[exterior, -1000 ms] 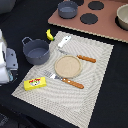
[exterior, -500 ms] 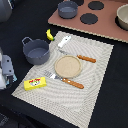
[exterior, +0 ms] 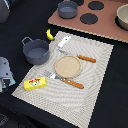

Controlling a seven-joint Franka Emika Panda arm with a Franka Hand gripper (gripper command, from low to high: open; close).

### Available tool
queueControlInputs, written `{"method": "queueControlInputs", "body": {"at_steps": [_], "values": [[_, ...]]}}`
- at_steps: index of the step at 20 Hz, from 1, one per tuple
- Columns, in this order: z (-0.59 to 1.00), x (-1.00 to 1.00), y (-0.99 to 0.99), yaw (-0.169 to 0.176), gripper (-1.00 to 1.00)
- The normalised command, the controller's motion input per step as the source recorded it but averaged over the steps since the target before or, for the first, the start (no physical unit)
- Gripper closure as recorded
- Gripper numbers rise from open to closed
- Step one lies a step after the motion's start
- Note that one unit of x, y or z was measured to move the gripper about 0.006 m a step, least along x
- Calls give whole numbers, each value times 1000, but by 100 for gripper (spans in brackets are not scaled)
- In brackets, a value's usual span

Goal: Interact with the objects in diverse but meaningful ways.

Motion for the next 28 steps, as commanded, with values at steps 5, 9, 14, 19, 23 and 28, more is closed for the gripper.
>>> {"method": "queueControlInputs", "body": {"at_steps": [5, 9, 14, 19, 23, 28], "values": [[1000, 738, 81, -10, 100], [1000, 947, 209, -12, 100], [714, 967, 468, 0, 100], [599, 954, 524, 0, 100], [559, 934, 554, 0, 100], [553, 931, 553, 0, 100]]}}
